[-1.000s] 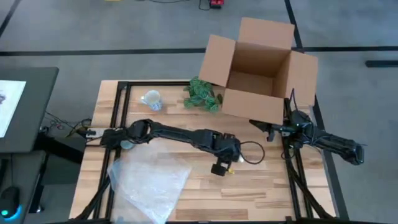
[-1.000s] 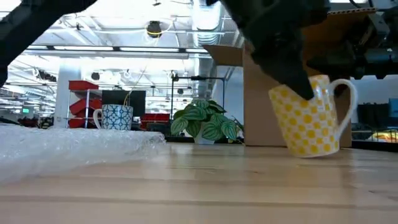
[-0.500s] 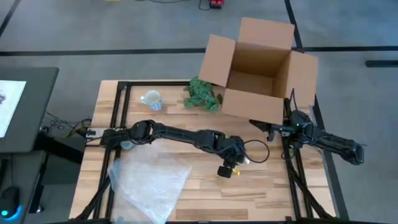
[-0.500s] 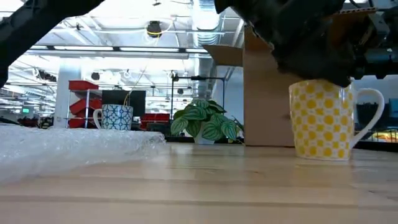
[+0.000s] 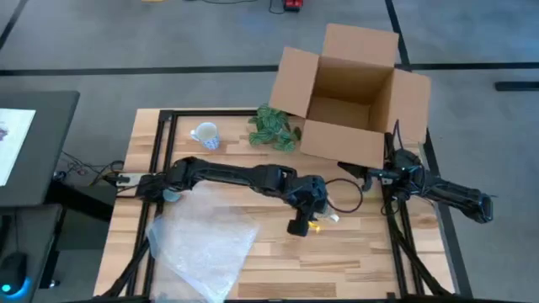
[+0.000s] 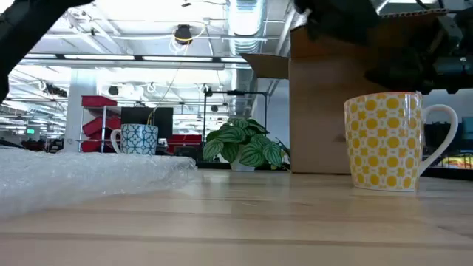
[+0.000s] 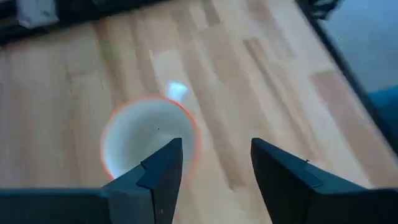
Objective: Wrap mug
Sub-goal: Move the yellow mug to the right of the table
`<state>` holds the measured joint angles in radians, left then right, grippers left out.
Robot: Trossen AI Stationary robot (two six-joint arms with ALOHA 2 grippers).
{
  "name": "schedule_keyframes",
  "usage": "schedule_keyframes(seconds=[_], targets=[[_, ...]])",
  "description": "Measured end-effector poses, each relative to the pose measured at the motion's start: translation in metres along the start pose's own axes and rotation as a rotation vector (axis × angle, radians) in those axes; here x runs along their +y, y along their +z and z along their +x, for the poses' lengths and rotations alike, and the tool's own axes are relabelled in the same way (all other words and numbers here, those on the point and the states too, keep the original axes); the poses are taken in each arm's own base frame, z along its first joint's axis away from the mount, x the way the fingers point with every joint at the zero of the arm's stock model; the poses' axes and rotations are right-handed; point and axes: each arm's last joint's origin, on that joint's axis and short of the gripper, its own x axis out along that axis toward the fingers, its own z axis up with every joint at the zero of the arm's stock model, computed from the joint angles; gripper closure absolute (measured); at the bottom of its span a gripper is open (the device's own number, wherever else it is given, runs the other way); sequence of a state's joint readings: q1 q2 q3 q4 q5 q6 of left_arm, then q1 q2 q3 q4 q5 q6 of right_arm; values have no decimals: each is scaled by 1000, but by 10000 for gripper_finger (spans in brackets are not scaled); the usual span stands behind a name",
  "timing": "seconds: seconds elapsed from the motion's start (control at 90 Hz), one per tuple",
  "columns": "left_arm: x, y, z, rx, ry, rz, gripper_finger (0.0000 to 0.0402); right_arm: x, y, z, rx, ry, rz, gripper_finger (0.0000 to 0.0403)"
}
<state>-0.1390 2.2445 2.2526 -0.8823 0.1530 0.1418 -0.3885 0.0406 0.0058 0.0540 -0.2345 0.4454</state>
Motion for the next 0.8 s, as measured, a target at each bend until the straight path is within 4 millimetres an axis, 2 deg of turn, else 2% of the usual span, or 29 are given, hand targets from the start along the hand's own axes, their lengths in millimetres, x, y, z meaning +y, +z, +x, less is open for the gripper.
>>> schedule_keyframes(seconds=[0.111, 0.233, 0.344, 0.589, 0.8], targets=[[-5, -12, -3, -61, -21, -20, 231, 0, 0, 0, 0, 0, 0, 403], [-10, -40, -14, -128, -7, -74, 232, 0, 0, 0, -1, 1, 0, 403], [-21, -71, -32, -229, 29, -111, 232, 0, 0, 0, -2, 1, -1, 403], [-66, -139, -74, -499, 207, -109, 232, 0, 0, 0, -3, 2, -1, 403], [-85, -186, -105, -645, 309, -131, 232, 0, 1, 0, -9, 3, -2, 403]])
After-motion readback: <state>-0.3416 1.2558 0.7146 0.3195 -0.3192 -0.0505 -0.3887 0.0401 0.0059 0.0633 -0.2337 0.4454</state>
